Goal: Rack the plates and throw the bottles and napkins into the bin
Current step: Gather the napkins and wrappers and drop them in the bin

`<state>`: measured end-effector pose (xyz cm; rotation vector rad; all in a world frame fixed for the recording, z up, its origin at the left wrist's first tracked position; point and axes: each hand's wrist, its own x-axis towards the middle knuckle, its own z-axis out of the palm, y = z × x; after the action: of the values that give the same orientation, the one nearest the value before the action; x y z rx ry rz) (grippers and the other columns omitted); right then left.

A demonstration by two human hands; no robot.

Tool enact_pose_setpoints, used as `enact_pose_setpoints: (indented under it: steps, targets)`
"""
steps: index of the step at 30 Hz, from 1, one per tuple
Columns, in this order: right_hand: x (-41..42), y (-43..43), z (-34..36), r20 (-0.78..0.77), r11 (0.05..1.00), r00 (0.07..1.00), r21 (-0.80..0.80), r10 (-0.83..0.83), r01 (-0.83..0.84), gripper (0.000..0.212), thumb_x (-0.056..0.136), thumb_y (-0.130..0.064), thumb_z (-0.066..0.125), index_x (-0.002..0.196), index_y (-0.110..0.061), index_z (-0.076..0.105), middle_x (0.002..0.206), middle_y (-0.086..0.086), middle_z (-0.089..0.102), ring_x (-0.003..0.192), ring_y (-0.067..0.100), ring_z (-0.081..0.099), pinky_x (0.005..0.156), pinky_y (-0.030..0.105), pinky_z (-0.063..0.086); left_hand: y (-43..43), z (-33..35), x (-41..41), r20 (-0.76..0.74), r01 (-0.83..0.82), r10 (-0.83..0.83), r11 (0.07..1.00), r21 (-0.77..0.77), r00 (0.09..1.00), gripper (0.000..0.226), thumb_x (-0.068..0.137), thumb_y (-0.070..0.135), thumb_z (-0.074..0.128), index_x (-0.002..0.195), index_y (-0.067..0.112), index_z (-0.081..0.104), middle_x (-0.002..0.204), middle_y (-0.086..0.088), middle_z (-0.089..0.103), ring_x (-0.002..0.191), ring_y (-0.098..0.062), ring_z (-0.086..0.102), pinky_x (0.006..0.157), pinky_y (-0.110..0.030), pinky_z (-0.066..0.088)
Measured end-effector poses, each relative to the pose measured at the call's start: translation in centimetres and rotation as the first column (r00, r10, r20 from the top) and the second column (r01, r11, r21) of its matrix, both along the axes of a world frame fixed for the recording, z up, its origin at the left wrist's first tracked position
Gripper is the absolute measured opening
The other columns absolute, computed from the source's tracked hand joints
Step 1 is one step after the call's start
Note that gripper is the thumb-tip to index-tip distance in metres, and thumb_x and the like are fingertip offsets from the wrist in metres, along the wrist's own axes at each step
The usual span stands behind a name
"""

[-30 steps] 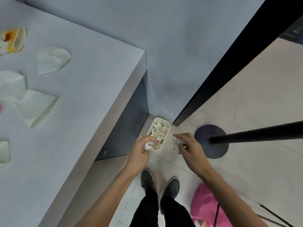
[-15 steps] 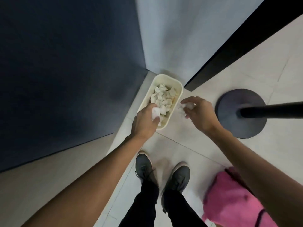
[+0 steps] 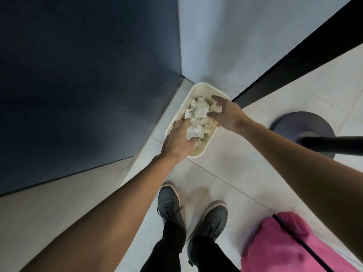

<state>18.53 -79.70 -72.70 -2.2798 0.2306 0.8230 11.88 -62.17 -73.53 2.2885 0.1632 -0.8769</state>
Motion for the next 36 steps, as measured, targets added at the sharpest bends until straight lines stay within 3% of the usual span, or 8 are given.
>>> enact_pose_setpoints:
  steps: [5, 8, 11, 17, 20, 23, 30, 36]
  targets:
    - [-2.3, -0.2, 6.1, 0.051, 0.993, 0.992, -0.005, 0.118, -0.117, 0.035, 0.093, -0.017, 0.061, 0.128, -0.013, 0.062, 0.133, 0.008, 0.059, 0.11, 0.024, 0.061, 0.087, 0.019, 0.038, 0.6, 6.4, -1.5, 0.027, -0.141, 0.144, 0.987, -0.073, 0.989, 0.048, 0.089, 0.012, 0.057, 0.136, 0.023, 0.054, 0.138, 0.002, 0.05, 0.1, -0.022, 0.063, 0.094, -0.039, 0.05]
    - [-3.8, 0.1, 12.3, 0.181, 0.984, 0.974, 0.093, 0.134, -0.152, 0.023, 0.092, -0.009, 0.061, 0.113, -0.009, 0.07, 0.117, 0.005, 0.064, 0.088, 0.019, 0.065, 0.074, 0.011, 0.04, 0.7, 12.6, -2.5, 0.104, -0.252, 0.272, 0.952, -0.172, 0.957, 0.035, 0.09, 0.003, 0.056, 0.119, 0.021, 0.065, 0.121, 0.007, 0.062, 0.082, -0.002, 0.061, 0.082, -0.019, 0.051]
    - [-5.0, 0.3, 20.4, 0.322, 0.963, 0.938, 0.185, 0.128, -0.195, 0.017, 0.091, -0.003, 0.06, 0.099, -0.011, 0.073, 0.1, -0.001, 0.068, 0.073, 0.004, 0.061, 0.066, 0.004, 0.041, 0.5, 20.6, -3.3, 0.204, -0.318, 0.37, 0.915, -0.249, 0.906, 0.031, 0.09, -0.002, 0.056, 0.102, 0.024, 0.068, 0.104, 0.017, 0.066, 0.083, 0.005, 0.06, 0.07, -0.006, 0.043]
    - [-6.5, 2.1, 38.2, 0.51, 0.903, 0.855, 0.32, 0.09, -0.286, 0.012, 0.093, -0.01, 0.062, 0.088, -0.014, 0.071, 0.083, -0.007, 0.066, 0.076, 0.01, 0.063, 0.066, 0.018, 0.048, 1.0, 37.8, -5.5, 0.392, -0.381, 0.507, 0.853, -0.358, 0.767, 0.029, 0.094, -0.001, 0.055, 0.095, 0.023, 0.07, 0.093, 0.022, 0.067, 0.08, -0.004, 0.067, 0.062, -0.013, 0.047]
    - [-6.4, 3.7, 45.7, 0.583, 0.868, 0.798, 0.308, 0.152, -0.39, 0.014, 0.094, -0.018, 0.057, 0.088, -0.018, 0.07, 0.081, -0.011, 0.064, 0.076, 0.011, 0.061, 0.067, 0.019, 0.047, 1.7, 45.2, -6.4, 0.557, -0.321, 0.479, 0.875, -0.362, 0.679, 0.029, 0.093, -0.002, 0.056, 0.101, 0.022, 0.07, 0.094, 0.018, 0.067, 0.085, -0.006, 0.067, 0.065, -0.021, 0.053]
    - [-5.9, 5.5, 52.0, 0.628, 0.829, 0.755, 0.309, 0.191, -0.467, 0.013, 0.095, -0.013, 0.059, 0.09, -0.015, 0.07, 0.083, -0.009, 0.063, 0.077, 0.011, 0.061, 0.068, 0.016, 0.045, 2.6, 51.3, -7.4, 0.65, -0.296, 0.452, 0.892, -0.342, 0.611, 0.029, 0.093, 0.0, 0.055, 0.107, 0.02, 0.07, 0.098, 0.016, 0.067, 0.09, -0.006, 0.066, 0.071, -0.027, 0.054]
    - [-2.2, 11.3, 61.5, 0.728, 0.733, 0.626, 0.259, 0.279, -0.629, 0.011, 0.093, -0.007, 0.061, 0.091, -0.013, 0.071, 0.083, -0.007, 0.064, 0.076, 0.009, 0.059, 0.069, 0.014, 0.042, 8.3, 60.7, -5.9, 0.682, -0.465, 0.581, 0.8, -0.378, 0.445, 0.023, 0.097, 0.016, 0.051, 0.108, 0.027, 0.068, 0.095, 0.019, 0.067, 0.082, -0.003, 0.064, 0.069, -0.015, 0.048]
    - [2.0, 17.2, 65.7, 0.716, 0.712, 0.591, 0.189, 0.372, -0.676, 0.015, 0.097, -0.016, 0.056, 0.092, -0.022, 0.068, 0.091, -0.012, 0.065, 0.082, 0.005, 0.062, 0.073, 0.014, 0.047, 14.4, 64.9, -2.1, 0.707, -0.537, 0.621, 0.744, -0.397, 0.338, 0.025, 0.096, 0.009, 0.054, 0.105, 0.028, 0.068, 0.087, 0.02, 0.068, 0.076, -0.007, 0.065, 0.068, -0.026, 0.053]
